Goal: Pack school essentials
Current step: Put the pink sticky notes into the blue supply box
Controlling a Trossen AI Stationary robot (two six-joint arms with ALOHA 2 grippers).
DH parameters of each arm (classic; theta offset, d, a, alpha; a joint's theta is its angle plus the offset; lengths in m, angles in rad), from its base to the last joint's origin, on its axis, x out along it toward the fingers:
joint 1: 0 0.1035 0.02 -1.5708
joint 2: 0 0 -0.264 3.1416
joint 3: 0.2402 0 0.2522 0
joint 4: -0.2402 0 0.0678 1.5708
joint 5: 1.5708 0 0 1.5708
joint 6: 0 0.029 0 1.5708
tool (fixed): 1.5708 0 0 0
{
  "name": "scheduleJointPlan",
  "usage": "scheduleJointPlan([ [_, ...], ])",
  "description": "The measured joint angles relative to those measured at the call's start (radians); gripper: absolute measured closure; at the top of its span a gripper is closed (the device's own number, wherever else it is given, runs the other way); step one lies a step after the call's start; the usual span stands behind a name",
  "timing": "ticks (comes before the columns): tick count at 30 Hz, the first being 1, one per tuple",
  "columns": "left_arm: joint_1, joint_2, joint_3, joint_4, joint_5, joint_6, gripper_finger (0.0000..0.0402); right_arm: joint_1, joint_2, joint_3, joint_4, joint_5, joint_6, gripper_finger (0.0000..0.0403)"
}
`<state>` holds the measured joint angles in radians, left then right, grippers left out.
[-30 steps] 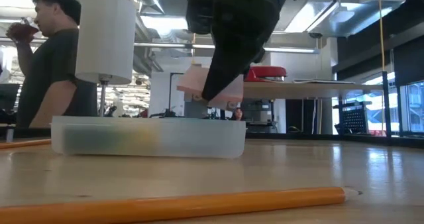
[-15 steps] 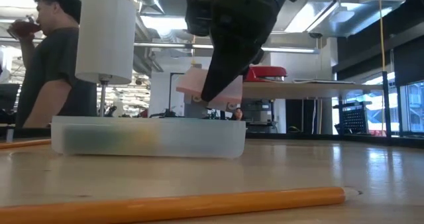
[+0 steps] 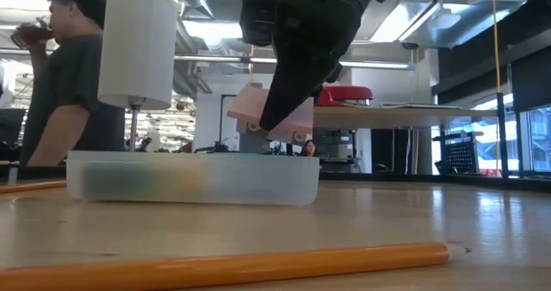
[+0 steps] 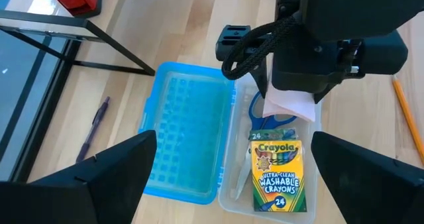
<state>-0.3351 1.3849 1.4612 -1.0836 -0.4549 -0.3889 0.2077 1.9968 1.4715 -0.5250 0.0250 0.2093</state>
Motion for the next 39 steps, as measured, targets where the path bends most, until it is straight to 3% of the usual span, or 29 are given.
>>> scheduleJointPlan([
  [9,0.0,0.0,0.0,0.0,0.0,0.0,0.0005,0.0,0.0,0.0,0.063,0.0,-0.006,0.0076],
  [29,0.0,0.0,0.0,0.001,0.0,0.0,0.0005,-0.007,0.018,-0.005,0.026,0.008,0.04,0.0075],
  [39,0.0,0.0,0.0,0.001,0.0,0.0,0.0005,-0.01,0.018,-0.005,0.026,0.045,0.025,0.0025],
])
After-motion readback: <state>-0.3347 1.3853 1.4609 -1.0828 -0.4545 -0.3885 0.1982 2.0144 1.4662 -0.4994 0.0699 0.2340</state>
